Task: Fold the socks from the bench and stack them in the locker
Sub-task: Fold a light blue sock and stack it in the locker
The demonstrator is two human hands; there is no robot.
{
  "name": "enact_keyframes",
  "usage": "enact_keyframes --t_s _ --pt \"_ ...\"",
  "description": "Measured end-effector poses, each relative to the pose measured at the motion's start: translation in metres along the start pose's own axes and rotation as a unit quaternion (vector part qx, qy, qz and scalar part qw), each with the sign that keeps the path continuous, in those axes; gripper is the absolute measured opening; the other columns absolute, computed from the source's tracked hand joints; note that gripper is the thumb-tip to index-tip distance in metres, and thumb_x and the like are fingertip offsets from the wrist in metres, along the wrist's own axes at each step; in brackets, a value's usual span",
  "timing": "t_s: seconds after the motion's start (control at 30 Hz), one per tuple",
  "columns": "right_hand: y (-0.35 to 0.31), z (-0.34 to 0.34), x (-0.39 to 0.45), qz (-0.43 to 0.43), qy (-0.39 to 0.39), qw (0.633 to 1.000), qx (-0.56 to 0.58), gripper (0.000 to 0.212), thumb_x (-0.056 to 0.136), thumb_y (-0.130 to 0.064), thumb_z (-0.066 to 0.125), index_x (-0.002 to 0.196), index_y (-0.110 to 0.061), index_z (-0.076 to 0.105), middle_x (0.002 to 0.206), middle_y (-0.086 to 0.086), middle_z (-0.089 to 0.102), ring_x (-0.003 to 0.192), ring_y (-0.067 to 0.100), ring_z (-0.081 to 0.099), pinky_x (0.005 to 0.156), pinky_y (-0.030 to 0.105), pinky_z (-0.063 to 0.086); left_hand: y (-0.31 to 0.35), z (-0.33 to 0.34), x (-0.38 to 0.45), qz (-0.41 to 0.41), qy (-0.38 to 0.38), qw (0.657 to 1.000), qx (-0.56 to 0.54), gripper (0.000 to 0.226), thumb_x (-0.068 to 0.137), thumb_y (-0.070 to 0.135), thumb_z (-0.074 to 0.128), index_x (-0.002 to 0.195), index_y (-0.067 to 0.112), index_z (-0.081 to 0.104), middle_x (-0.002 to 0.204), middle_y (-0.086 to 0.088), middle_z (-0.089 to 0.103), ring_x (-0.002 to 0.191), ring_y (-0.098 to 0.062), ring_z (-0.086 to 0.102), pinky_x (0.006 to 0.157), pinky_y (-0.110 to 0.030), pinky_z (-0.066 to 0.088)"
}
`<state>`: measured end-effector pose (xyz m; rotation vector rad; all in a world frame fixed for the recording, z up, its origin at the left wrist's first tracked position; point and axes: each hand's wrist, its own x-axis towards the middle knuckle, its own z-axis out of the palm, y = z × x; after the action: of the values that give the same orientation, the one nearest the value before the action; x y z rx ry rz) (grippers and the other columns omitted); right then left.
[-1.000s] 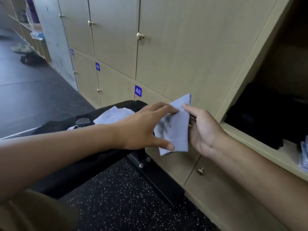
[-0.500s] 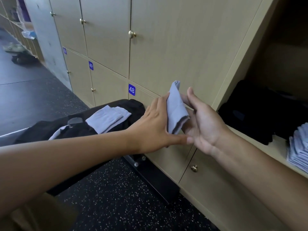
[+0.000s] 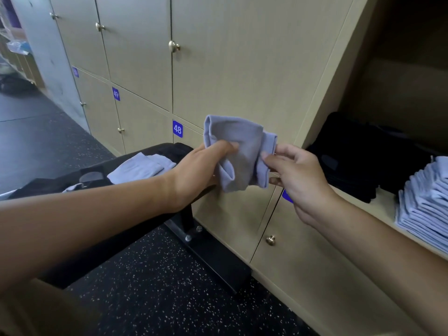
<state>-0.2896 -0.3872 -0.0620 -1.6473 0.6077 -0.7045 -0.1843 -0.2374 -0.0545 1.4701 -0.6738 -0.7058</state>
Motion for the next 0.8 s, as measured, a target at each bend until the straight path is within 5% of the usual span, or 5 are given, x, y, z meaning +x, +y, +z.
enact_keyframes --t_s 0.13,0.3,0.53,0.67,0.8 --pt "0.003 -0.01 0.003 0.007 0.038 0.999 -0.034 0.009 0.095 -0.009 0.066 0.095 -0.006 0.074 0.083 0.004 0.077 0.077 0.018 0.072 0.08 0.038 0.058 0.004 0.0 0.001 -0.005 0.056 0.996 0.063 0.038 0.102 0.031 0.049 0.078 0.004 0.059 0.074 -0.011 0.059 0.072 -0.019 0.054 0.063 -0.011 0.051" --pt "0.002 -0.021 0.002 0.021 0.073 0.995 -0.064 0.009 0.094 -0.012 0.068 0.089 -0.016 0.075 0.089 0.006 0.078 0.092 0.028 0.075 0.093 0.052 0.058 -0.003 -0.015 0.021 -0.013 0.177 0.97 0.166 0.029 0.092 0.026 0.047 0.085 -0.001 0.057 0.071 -0.009 0.057 0.068 -0.026 0.054 0.067 -0.037 0.043" --pt "-0.005 -0.028 -0.003 0.009 0.079 0.995 -0.056 0.007 0.095 -0.014 0.068 0.095 -0.015 0.075 0.084 -0.001 0.078 0.086 0.019 0.076 0.09 0.041 0.06 -0.017 -0.036 0.037 -0.05 0.219 0.961 0.159 0.028 0.082 0.02 0.062 0.103 0.002 0.064 0.1 -0.022 0.071 0.086 -0.038 0.072 0.085 -0.054 0.062" --pt "-0.009 -0.026 -0.009 -0.001 0.063 0.997 -0.05 0.007 0.095 -0.012 0.067 0.094 -0.013 0.074 0.082 -0.001 0.078 0.079 0.014 0.075 0.085 0.038 0.06 -0.022 -0.038 0.044 -0.043 0.229 0.956 0.178 0.021 0.085 0.015 0.07 0.093 -0.003 0.061 0.083 -0.016 0.062 0.069 -0.027 0.054 0.068 -0.037 0.052" --pt "-0.011 -0.02 -0.014 -0.007 0.043 0.998 -0.038 0.006 0.095 -0.011 0.068 0.093 -0.014 0.072 0.084 -0.001 0.079 0.081 0.015 0.076 0.083 0.036 0.061 -0.018 -0.025 0.04 -0.002 0.201 0.964 0.173 0.026 0.078 0.019 0.074 0.088 -0.001 0.06 0.077 -0.012 0.065 0.065 -0.027 0.062 0.072 -0.049 0.064"
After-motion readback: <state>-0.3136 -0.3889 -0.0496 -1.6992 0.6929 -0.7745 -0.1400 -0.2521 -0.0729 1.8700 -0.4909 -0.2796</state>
